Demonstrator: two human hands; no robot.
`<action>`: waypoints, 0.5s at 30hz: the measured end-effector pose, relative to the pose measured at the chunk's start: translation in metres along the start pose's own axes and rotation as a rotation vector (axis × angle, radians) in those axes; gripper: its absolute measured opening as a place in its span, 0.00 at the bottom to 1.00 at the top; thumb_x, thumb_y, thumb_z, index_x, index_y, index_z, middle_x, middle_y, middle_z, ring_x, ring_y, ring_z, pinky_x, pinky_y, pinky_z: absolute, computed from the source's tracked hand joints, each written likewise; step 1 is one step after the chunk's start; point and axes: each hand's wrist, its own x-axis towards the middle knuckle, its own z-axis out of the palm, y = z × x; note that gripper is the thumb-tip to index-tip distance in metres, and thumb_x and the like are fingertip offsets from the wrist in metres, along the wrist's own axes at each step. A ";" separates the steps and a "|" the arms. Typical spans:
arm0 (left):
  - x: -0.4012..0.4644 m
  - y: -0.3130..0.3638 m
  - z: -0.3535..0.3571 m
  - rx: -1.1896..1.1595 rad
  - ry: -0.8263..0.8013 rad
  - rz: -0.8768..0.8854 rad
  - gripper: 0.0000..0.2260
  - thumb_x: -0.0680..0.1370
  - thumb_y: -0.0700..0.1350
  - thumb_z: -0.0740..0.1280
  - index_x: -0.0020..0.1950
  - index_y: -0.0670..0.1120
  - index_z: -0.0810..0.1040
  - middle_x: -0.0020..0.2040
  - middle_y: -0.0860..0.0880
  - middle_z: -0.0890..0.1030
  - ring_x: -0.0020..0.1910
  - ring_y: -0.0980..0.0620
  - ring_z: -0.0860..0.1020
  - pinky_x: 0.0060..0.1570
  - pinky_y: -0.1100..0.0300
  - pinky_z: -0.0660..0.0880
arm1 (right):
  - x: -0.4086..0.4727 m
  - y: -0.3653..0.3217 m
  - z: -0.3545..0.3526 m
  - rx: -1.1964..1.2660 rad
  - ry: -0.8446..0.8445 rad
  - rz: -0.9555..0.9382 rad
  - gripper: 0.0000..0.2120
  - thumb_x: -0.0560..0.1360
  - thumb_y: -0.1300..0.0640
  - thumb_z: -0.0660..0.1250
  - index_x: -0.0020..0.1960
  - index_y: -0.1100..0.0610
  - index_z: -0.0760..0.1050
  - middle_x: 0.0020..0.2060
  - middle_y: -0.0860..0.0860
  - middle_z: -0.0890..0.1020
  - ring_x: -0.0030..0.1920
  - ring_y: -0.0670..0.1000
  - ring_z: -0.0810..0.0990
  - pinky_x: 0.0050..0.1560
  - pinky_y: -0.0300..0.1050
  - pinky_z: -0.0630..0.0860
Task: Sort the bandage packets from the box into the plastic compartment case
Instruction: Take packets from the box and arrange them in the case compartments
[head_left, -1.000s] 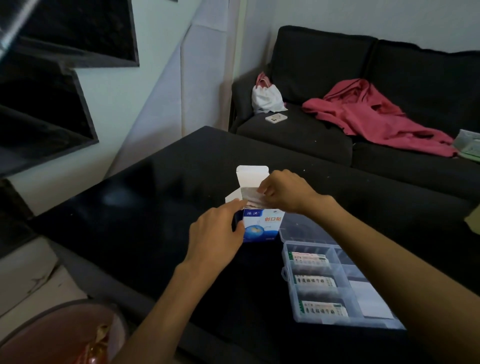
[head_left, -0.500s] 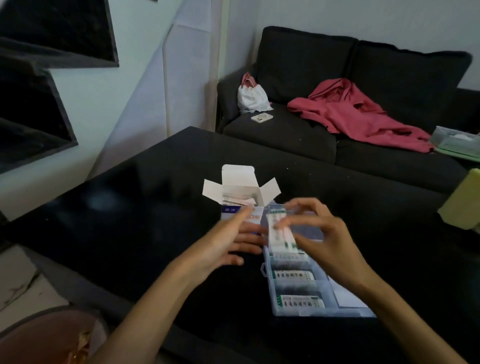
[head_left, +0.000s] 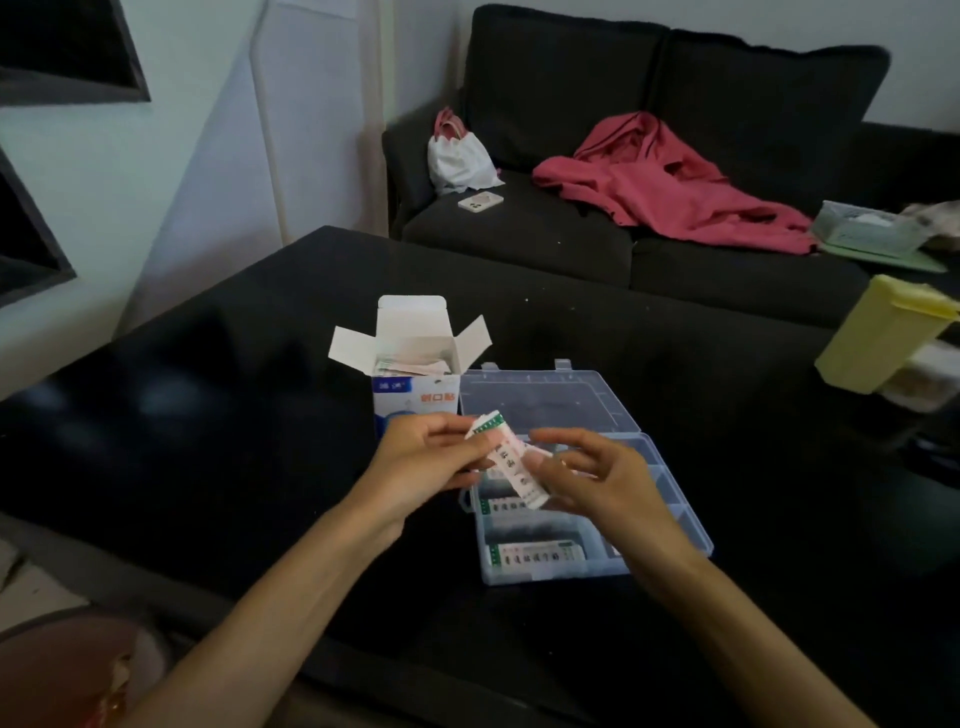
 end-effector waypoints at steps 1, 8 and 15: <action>-0.001 -0.001 0.004 0.015 0.010 0.015 0.08 0.73 0.43 0.72 0.50 0.41 0.81 0.40 0.47 0.85 0.36 0.58 0.83 0.33 0.69 0.77 | 0.000 0.001 -0.001 -0.019 0.041 0.001 0.07 0.73 0.58 0.69 0.51 0.52 0.78 0.42 0.51 0.85 0.41 0.47 0.84 0.39 0.38 0.80; -0.001 0.000 0.003 0.116 -0.215 0.023 0.11 0.71 0.44 0.72 0.51 0.56 0.78 0.43 0.54 0.85 0.43 0.59 0.83 0.39 0.66 0.79 | 0.005 -0.001 -0.019 0.036 -0.009 0.116 0.07 0.74 0.60 0.67 0.50 0.58 0.81 0.40 0.52 0.85 0.39 0.48 0.84 0.36 0.35 0.78; 0.000 -0.004 0.006 0.187 -0.167 0.068 0.09 0.71 0.43 0.73 0.48 0.52 0.79 0.39 0.55 0.85 0.40 0.59 0.83 0.34 0.68 0.78 | 0.003 -0.003 -0.027 0.010 -0.072 0.059 0.06 0.72 0.59 0.68 0.47 0.53 0.81 0.38 0.49 0.85 0.40 0.48 0.85 0.36 0.36 0.79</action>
